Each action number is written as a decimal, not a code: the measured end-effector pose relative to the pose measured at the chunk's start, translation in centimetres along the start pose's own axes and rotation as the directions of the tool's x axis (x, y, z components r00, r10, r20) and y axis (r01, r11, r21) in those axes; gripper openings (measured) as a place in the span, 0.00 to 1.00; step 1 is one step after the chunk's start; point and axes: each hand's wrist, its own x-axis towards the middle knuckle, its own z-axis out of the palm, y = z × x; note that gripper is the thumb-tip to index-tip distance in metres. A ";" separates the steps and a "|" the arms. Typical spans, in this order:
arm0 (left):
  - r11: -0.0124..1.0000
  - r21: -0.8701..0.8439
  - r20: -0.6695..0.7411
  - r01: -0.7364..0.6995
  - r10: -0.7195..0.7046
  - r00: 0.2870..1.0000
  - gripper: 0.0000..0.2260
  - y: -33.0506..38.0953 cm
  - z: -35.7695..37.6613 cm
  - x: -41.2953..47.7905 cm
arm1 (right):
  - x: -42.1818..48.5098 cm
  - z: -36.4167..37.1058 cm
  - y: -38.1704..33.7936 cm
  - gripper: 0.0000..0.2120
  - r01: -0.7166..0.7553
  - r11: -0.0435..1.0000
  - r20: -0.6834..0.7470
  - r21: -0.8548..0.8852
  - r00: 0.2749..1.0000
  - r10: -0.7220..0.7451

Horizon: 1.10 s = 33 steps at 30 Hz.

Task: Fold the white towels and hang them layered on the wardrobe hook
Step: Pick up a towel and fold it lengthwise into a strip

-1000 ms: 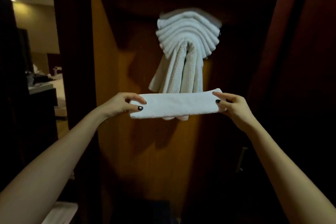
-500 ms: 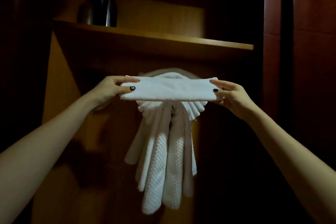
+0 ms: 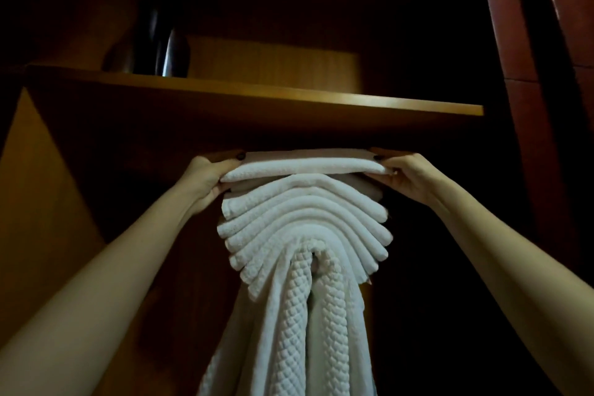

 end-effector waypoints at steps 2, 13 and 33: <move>0.998 0.037 0.018 0.048 -0.049 0.999 0.07 -0.7 -0.3 -0.2 | 0.1 -0.4 1.3 0.09 -0.056 0.998 -0.001 -0.037 0.998 0.056; 0.853 0.510 0.128 -0.110 0.051 0.990 0.21 -0.2 -0.2 -2.7 | -2.1 -2.1 2.8 0.10 -0.091 0.978 0.068 -0.185 0.992 0.105; 0.097 0.852 0.480 -0.514 0.243 0.843 0.15 -0.4 6.2 -2.1 | -2.5 5.5 3.0 0.20 0.408 0.236 0.365 -0.882 0.908 -0.205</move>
